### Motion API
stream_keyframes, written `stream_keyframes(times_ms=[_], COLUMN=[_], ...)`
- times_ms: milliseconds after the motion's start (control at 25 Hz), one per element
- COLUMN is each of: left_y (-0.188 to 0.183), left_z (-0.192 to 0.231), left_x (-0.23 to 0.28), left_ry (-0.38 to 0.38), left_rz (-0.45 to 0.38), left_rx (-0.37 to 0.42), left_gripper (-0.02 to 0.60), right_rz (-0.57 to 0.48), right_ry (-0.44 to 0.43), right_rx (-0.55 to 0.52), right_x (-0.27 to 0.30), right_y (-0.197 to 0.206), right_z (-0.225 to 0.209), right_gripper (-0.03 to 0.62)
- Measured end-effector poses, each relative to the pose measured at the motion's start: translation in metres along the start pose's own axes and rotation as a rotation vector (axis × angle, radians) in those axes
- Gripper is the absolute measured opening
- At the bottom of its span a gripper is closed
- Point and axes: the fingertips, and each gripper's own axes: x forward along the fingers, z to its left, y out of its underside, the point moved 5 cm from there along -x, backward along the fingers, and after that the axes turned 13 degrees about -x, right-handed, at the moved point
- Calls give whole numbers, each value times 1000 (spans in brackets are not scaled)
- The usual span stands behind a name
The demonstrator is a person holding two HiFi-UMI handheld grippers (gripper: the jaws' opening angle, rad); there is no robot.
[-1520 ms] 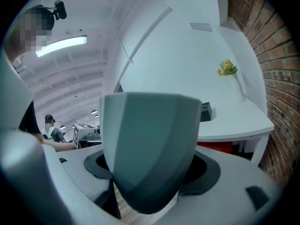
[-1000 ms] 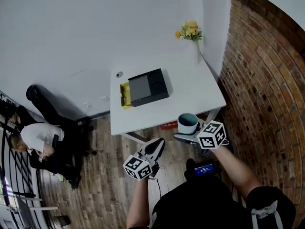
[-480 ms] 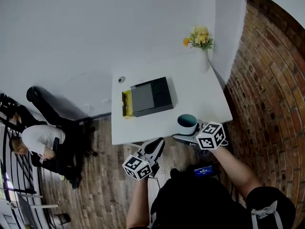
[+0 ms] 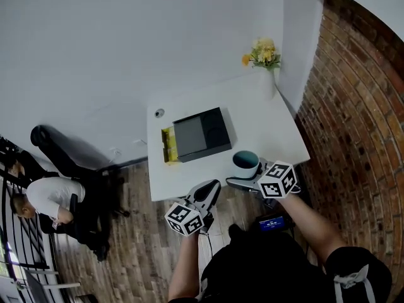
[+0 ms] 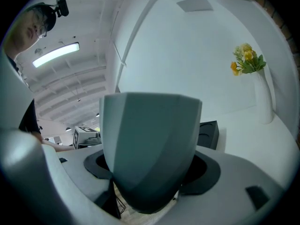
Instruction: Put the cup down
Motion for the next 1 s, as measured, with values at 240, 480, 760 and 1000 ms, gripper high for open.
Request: stream_keyframes(times_ms=[240, 480, 760, 1000], left_y=[-5, -9, -8, -9], left_z=[3, 4, 4, 4], left_x=[4, 5, 5, 6], left_ry=[31, 38, 33, 27], left_rz=[8, 12, 12, 9], left_rx=[10, 17, 20, 21], left_gripper=[8, 8, 8, 8], right_rz=[-8, -18, -18, -18], right_ry=[26, 33, 32, 25], right_rx=[-1, 0, 2, 10], right_x=[4, 4, 3, 3], right_y=[-4, -8, -7, -6], right_z=[-2, -4, -5, -8], right_gripper=[380, 380, 380, 380])
